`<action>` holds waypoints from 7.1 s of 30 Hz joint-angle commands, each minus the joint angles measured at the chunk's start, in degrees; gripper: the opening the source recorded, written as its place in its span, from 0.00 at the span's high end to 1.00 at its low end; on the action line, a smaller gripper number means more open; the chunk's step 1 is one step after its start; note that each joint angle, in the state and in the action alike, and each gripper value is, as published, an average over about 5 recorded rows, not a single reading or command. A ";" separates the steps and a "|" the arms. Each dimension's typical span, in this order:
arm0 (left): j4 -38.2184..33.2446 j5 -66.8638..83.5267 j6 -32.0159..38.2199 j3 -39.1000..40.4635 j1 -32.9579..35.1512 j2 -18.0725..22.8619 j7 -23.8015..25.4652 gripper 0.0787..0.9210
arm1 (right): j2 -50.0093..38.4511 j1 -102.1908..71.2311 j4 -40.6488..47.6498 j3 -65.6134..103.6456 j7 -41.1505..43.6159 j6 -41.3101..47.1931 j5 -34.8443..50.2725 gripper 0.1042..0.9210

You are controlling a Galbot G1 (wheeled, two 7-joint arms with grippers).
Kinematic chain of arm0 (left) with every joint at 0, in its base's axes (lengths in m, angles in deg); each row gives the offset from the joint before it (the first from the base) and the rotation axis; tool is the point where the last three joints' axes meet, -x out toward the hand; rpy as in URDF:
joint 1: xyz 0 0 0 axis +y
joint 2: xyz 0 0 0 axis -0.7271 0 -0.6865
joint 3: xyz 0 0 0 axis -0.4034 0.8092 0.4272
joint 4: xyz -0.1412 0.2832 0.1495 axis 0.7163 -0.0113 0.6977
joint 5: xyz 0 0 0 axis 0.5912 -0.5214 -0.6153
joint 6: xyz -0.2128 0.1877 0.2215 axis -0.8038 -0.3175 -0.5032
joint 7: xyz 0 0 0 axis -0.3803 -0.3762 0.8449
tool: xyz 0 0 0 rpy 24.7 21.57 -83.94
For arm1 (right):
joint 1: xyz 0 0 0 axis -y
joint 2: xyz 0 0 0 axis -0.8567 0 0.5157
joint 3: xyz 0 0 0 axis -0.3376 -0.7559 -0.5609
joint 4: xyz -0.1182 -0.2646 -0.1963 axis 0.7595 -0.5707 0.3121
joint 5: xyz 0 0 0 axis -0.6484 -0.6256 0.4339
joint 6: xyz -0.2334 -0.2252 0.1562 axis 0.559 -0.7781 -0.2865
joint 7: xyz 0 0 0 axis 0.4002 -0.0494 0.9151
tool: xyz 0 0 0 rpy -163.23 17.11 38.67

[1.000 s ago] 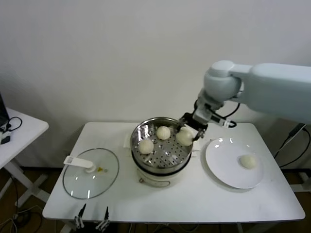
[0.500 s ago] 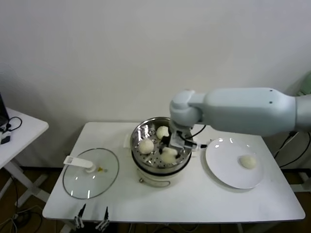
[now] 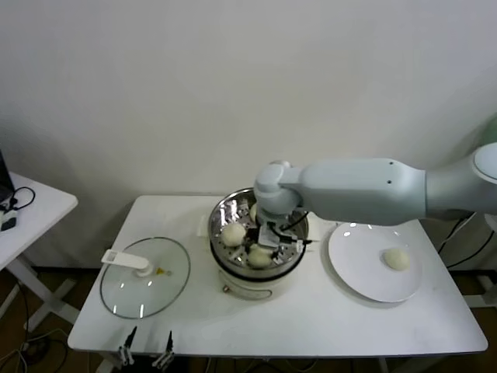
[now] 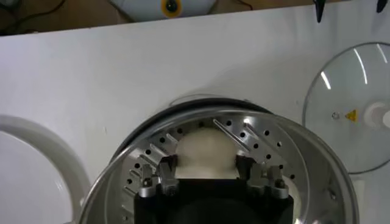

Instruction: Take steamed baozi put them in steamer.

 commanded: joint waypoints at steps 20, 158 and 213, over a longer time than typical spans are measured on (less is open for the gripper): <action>-0.58 0.03 -0.12 0.12 0.08 1.18 0.08 0.12 | -13.66 18.86 4.94 -15.90 5.95 4.89 29.16 0.12; 1.85 -1.81 0.65 0.13 0.10 2.22 -0.22 0.12 | -8.00 -4.81 12.80 1.06 -5.61 29.25 27.73 0.35; -0.52 0.65 0.75 0.26 0.13 0.02 0.09 0.12 | -32.48 -104.37 -22.12 106.07 -49.63 14.17 39.98 0.12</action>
